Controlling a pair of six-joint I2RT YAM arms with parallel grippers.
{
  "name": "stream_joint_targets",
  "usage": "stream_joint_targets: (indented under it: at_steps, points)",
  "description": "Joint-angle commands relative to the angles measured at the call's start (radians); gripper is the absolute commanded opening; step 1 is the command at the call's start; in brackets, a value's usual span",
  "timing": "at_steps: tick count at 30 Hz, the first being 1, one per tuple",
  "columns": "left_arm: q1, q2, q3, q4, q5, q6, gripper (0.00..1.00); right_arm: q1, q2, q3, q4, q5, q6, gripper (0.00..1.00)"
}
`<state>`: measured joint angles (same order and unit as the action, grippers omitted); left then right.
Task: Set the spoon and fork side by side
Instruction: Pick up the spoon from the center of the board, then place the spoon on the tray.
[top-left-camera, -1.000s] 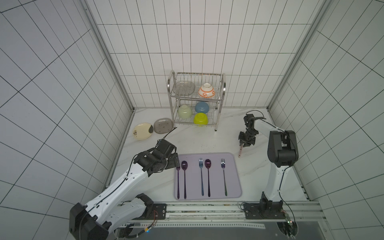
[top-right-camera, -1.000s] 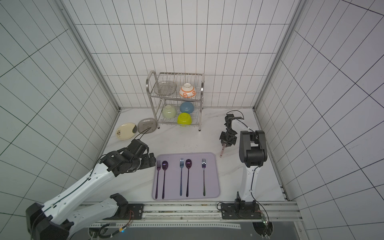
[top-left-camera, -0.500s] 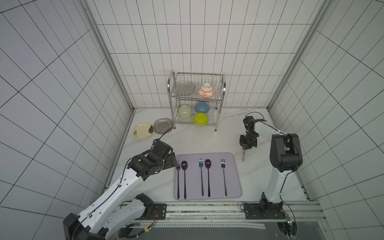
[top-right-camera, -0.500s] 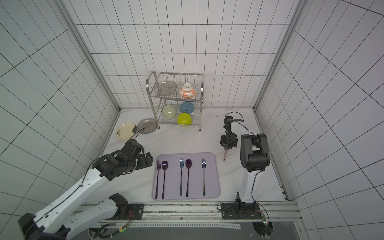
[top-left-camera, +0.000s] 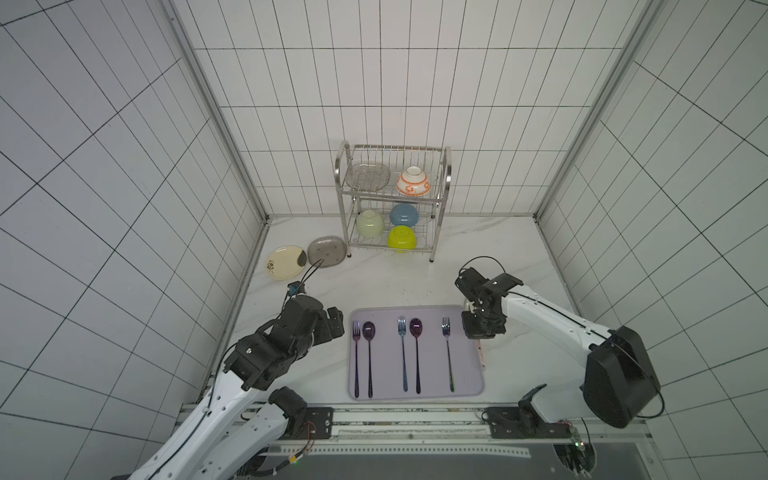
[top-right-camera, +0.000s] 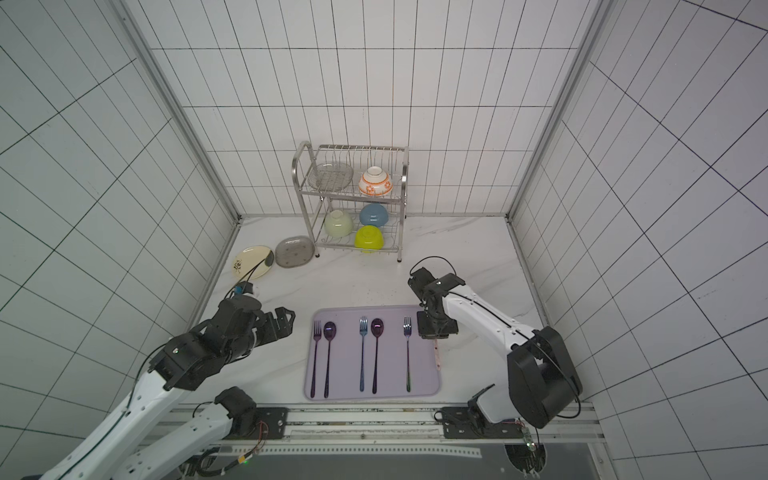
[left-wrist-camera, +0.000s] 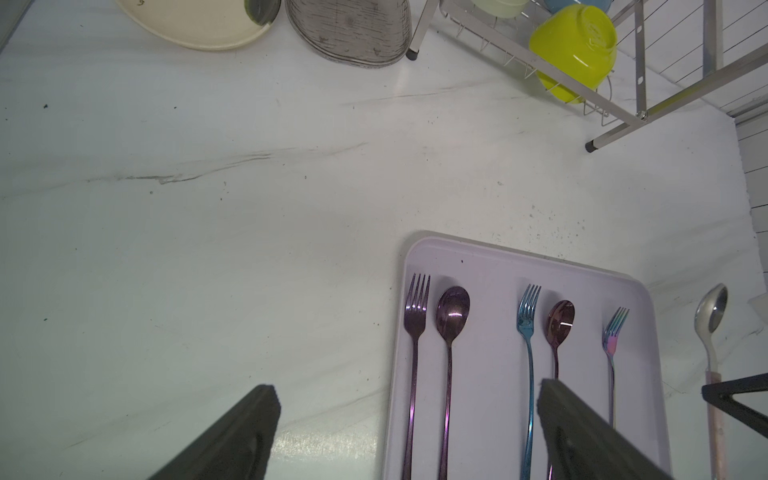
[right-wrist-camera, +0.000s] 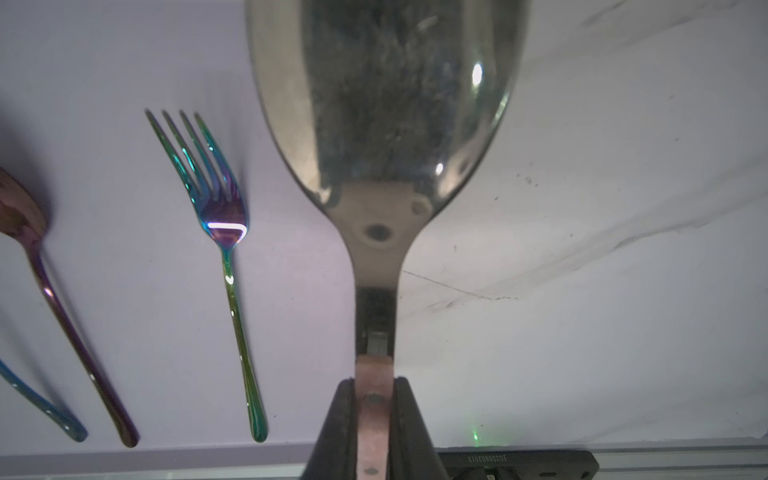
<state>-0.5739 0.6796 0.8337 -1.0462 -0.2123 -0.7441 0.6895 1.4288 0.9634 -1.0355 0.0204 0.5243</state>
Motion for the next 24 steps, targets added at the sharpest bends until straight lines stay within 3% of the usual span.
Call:
stream_joint_targets:
  at_steps: [1, 6, 11, 24]
  points:
    - [-0.001, -0.023, -0.011, 0.036, 0.001, 0.003, 0.98, 0.063, -0.014, -0.039, 0.057, 0.035, 0.112, 0.06]
    - [-0.004, -0.02, -0.013, 0.037, 0.003, 0.005, 0.98, 0.147, 0.046, -0.049, 0.102, 0.077, 0.211, 0.05]
    - [-0.007, -0.012, -0.013, 0.038, 0.004, 0.006, 0.98, 0.16, 0.066, -0.087, 0.183, 0.067, 0.278, 0.05]
    - [-0.014, -0.005, -0.013, 0.036, 0.005, 0.005, 0.98, 0.189, 0.061, -0.152, 0.221, 0.044, 0.31, 0.04]
